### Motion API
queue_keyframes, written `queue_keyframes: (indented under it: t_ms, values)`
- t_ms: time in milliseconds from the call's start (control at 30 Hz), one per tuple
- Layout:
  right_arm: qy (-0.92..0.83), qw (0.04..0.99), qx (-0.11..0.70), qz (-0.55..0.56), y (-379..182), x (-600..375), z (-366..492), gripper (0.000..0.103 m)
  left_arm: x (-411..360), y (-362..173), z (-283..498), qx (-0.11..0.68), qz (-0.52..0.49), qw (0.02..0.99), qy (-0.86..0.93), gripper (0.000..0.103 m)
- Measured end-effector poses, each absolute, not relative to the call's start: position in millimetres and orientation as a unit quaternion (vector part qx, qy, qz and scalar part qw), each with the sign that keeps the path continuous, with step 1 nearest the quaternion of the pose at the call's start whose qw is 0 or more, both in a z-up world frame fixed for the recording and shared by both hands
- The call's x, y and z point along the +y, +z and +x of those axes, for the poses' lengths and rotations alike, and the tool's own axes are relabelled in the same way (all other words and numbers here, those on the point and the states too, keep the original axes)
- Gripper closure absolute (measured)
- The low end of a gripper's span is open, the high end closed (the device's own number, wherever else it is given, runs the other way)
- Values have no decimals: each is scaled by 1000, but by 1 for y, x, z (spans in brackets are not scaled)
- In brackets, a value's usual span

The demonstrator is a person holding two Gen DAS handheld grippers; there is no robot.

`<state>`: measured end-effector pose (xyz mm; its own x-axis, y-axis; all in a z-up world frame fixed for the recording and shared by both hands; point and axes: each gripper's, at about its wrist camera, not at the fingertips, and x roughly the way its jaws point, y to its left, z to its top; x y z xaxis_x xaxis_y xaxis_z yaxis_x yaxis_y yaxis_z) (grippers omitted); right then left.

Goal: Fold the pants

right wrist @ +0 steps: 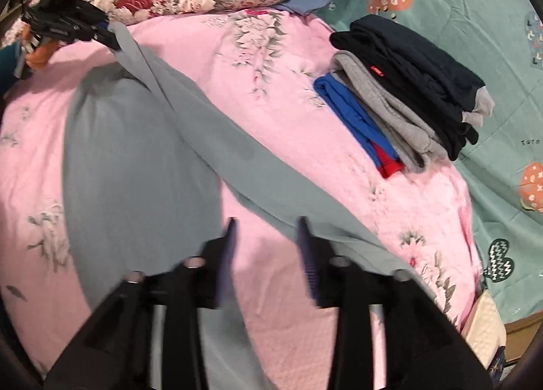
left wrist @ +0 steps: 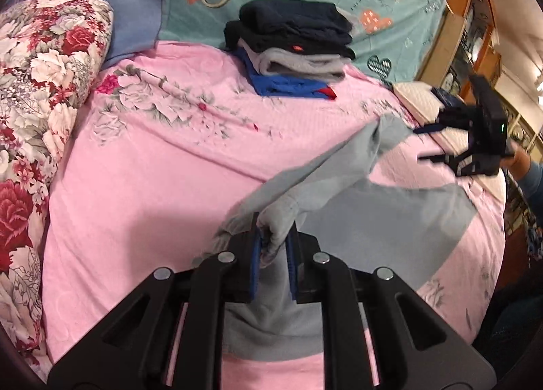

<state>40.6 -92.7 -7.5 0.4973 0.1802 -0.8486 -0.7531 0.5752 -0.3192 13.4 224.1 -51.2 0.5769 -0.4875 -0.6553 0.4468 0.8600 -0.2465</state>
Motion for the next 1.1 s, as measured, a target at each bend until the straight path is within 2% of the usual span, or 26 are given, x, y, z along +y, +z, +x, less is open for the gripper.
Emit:
queue_keyframes:
  t_ms: [133,267,767,800,833,867,900,1100]
  values:
    - [303,774,398,-389,-35,-84,48,54,231,-33,29,363,-48,897,-248,90]
    - [292,781,417,-361,-47,-91,75,54,233,-24,41,359,-51,900,-243,90]
    - [279,769,409,-405,-82,-86,112,59,237,-27,56,361,-64,899,-239,90]
    - [276,772,406,-404,-82,-86,115,61,237,-27,56,361,-65,899,-239,90]
    - [272,773,407,-403,-82,-85,118,71,236,-27,57,361,-65,899,-238,90]
    - [268,772,415,-400,-84,-85,123,93,236,-28,57,362,-65,899,-238,90]
    - [261,772,423,-397,-84,-86,127,102,236,-28,57,363,-64,898,-238,90]
    - [260,790,422,-362,-48,-101,118,102,243,-27,52,364,-54,901,-230,88]
